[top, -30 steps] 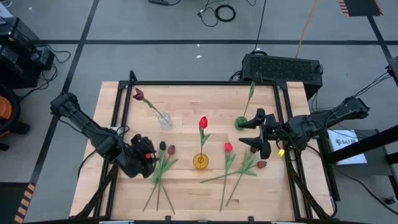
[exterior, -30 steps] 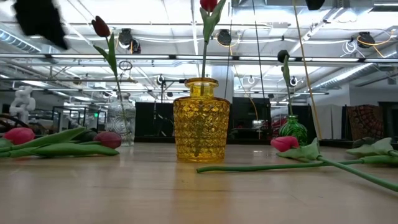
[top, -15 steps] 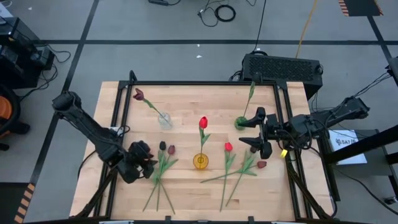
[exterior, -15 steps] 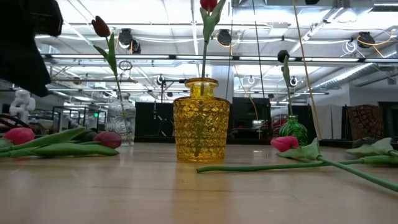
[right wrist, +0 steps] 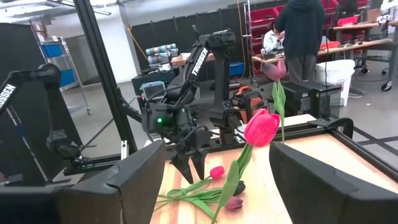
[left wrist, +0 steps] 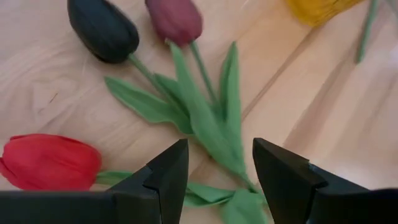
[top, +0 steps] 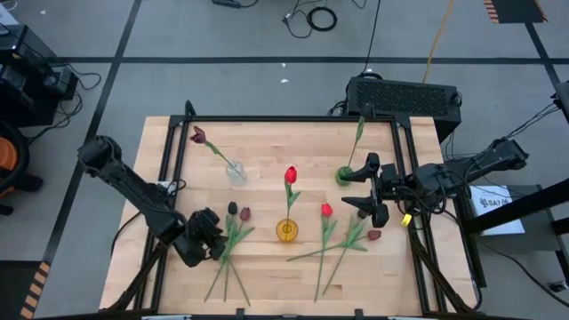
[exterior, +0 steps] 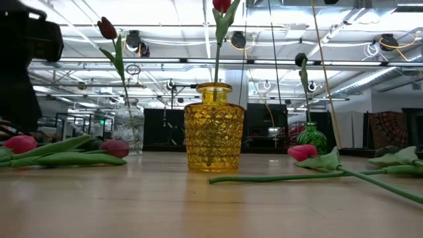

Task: Sort flowers into vase by color
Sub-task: Put the left dark red flower into the transparent vase

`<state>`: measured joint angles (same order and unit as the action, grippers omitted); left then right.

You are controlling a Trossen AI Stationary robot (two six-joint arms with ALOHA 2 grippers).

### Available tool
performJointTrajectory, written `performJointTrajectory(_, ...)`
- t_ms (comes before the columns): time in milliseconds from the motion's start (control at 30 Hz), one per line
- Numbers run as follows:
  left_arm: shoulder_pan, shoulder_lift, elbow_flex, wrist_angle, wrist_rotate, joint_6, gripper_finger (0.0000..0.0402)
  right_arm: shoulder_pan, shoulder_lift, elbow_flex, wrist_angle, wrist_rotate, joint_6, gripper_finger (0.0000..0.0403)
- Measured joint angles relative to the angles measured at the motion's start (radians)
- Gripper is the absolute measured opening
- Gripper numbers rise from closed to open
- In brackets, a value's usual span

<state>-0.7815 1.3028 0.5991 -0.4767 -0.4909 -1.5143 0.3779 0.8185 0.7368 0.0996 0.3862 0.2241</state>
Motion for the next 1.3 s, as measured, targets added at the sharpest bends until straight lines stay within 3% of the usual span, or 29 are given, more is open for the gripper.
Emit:
performJointTrajectory(500,0.002,0.078,0.003,0.079,0.025,0.013,0.0187,0.011,0.0,0.0,-0.004,0.0,0.003,0.0279)
performJointTrajectory(733,0.002,0.078,0.044,0.063,0.154,-0.036,0.0187,0.011,0.0,0.0,-0.004,0.0,-0.007,0.0279)
performJointTrajectory(1033,0.002,0.077,0.087,-0.099,0.173,-0.027,0.0187,0.01,0.0,0.0,-0.005,0.001,-0.008,0.0279)
performJointTrajectory(1300,0.028,0.077,0.081,-0.263,0.187,-0.152,0.0187,0.01,0.001,0.0,-0.008,0.001,0.012,0.0279)
